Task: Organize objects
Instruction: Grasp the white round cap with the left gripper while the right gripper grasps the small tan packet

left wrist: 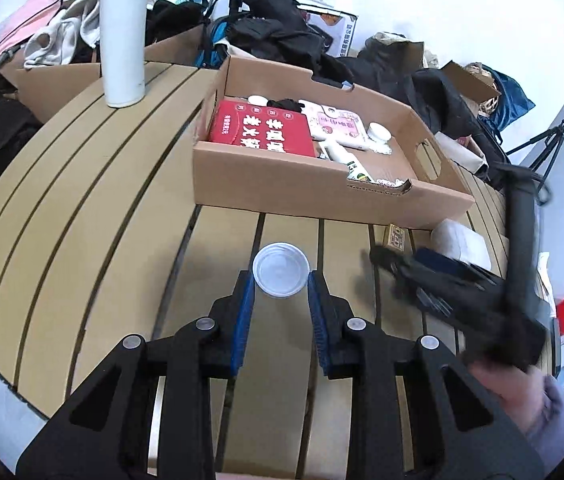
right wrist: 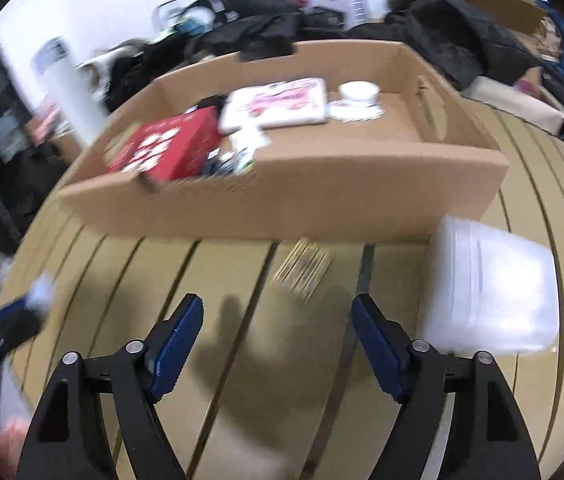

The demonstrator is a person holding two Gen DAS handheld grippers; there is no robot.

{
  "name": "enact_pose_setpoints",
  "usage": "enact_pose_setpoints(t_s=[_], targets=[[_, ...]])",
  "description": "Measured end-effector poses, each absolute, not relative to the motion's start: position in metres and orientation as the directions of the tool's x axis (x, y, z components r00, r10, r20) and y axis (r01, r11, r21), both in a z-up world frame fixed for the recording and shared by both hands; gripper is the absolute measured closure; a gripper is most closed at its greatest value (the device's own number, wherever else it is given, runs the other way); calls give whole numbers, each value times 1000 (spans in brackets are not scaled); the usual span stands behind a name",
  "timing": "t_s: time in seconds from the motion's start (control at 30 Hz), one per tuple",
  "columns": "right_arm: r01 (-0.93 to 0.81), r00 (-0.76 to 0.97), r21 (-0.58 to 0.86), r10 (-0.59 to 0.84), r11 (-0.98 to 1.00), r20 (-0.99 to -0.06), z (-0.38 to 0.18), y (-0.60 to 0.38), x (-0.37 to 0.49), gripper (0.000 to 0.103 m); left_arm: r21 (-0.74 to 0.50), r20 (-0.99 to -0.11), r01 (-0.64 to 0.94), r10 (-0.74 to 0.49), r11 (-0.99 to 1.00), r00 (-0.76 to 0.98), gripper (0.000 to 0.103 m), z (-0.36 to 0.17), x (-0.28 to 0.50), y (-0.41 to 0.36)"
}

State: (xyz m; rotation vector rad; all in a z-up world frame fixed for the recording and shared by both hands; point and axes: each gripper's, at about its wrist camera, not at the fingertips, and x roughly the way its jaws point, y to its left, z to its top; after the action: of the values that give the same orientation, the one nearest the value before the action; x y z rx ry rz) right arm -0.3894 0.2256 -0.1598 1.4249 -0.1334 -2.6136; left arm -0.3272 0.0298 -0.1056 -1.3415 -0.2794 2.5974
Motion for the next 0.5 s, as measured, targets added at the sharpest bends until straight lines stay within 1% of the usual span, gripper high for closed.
enact_pose_setpoints(t_s=[0.03,0.07,0.1,0.23,0.3,0.37,0.5], targets=[[64,-559,90,-111,-994,-822,-160,223,-392,50,-256,-780,-96,264,-962,-567,79,-105,-327,30],[56,-570,62,-83,-996,-817,-160,221,-394,75,-251,-781,-98,261,-963,-567,79,-106,-327,29],[49,-576,50,-69,-998,-814,-160,220,-396,77,-246,-782,-98,257,-964,-567,79,-106,-325,29],[86,-577,15,-62,-996,-814,-159,216,-393,78,-248,-782,-99,259,-964,-567,79,-103,-315,31],[94,-557,52,-96,-994,-825,-155,222,-384,78,-239,-778,-106,256,-965,-574,79,-93,-305,34],[112,-570,84,-134,-990,-811,-140,228,-364,78,-224,-776,-113,247,-968,-581,79,-81,-290,38],[169,-565,141,-214,-975,-797,-104,247,-304,78,-225,-749,-142,264,-964,-607,79,-53,-244,45]])
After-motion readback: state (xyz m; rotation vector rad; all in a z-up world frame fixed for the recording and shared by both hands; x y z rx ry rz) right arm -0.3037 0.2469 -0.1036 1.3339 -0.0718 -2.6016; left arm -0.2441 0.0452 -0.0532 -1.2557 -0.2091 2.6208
